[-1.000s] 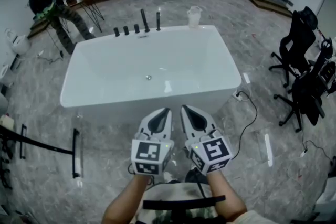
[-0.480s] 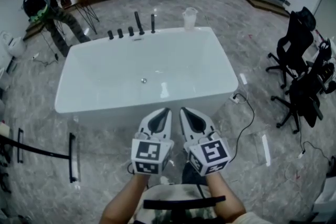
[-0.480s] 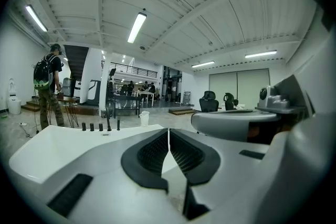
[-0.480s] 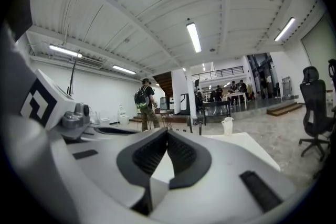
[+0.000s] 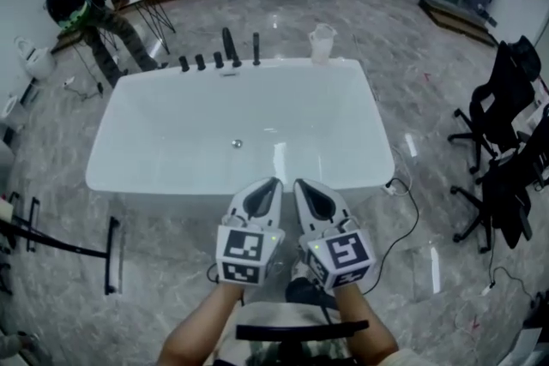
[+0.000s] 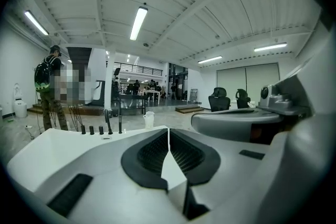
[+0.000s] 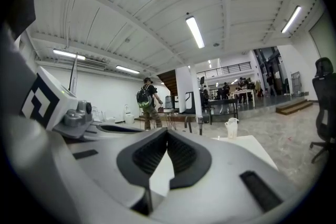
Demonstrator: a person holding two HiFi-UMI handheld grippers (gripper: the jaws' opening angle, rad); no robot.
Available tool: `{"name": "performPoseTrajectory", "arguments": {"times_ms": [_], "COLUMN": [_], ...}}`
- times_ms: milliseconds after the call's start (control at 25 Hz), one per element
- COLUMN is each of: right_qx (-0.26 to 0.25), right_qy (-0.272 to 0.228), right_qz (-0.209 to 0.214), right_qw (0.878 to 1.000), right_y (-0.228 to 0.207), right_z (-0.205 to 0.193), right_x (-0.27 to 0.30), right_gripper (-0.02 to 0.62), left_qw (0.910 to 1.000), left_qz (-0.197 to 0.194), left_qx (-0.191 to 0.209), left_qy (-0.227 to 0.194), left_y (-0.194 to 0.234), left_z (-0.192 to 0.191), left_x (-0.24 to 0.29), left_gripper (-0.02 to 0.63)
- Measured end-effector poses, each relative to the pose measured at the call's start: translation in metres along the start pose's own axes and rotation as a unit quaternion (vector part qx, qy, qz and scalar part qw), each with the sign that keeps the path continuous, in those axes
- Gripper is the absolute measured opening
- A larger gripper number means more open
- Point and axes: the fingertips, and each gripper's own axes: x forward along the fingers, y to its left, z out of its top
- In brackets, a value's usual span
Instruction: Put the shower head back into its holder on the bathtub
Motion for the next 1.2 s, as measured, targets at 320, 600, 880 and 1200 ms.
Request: {"name": "performPoseTrajectory", "arguments": {"times_ms": [320, 600, 880, 1200], "right_qx": [0.012, 0.014, 0.001, -0.010], "right_qy": [0.002, -0.007, -0.011, -0.002], "right_qz": [0.037, 0.064, 0.082, 0.092], "right_qw": [0.999, 0.998, 0.997, 0.996], "right_y": [-0.068, -0.105, -0.115, -0.124], "right_z": [0.013, 0.019, 0.024, 0.027], "right_x": [0.035, 0.051, 0.068, 0.102], "right_gripper": [0.006, 0.006, 0.006, 0.006], "left_qw": [0.9992, 0.9978, 0.9971, 0.9966], "left_qz": [0.039, 0.063, 0.074, 0.082], "left_qx": [0.006, 0.017, 0.015, 0.006], "left_qy": [0.009, 0.013, 0.010, 0.004], "left_y": [-0.001, -0.006, -0.002, 0.023], "left_z": [0.019, 0.028, 0.034, 0.040], "left_x": [0.069, 0.103, 0.119, 0.143], "left_gripper": [0.021, 0.021, 0.021, 0.021]}}
